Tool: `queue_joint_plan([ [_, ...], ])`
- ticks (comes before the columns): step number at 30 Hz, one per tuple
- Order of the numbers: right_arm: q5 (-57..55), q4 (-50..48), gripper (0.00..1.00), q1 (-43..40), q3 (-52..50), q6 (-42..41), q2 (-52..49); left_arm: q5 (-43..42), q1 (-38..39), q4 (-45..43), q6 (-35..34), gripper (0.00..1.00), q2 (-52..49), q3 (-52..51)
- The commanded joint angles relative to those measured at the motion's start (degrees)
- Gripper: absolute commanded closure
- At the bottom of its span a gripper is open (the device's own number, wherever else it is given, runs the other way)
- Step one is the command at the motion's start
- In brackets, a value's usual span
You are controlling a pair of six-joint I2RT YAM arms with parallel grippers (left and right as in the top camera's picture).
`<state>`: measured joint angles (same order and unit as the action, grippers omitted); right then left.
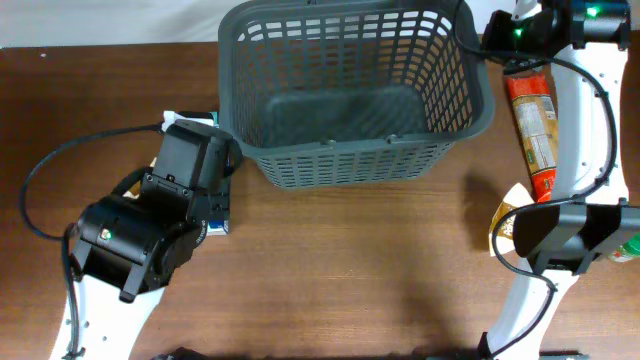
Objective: Pack container
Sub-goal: 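Withdraw both grippers from the basket toward the table edges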
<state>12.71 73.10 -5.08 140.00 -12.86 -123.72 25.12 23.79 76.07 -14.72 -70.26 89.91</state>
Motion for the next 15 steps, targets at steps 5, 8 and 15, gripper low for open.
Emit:
queue_joint_plan([
  [5,-14.73,2.71,0.96,0.46,0.07,-4.74,-0.33,0.85,-0.39,0.28,0.42,0.98,0.90,0.90],
  [8,-21.51,4.72,0.96,0.35,0.07,-6.32,-0.31,0.87,-0.39,0.81,0.42,0.98,0.92,0.90],
  [15,-24.98,9.88,0.96,-3.10,2.56,-7.67,0.44,4.02,-1.40,0.92,0.44,0.98,0.90,0.90],
])
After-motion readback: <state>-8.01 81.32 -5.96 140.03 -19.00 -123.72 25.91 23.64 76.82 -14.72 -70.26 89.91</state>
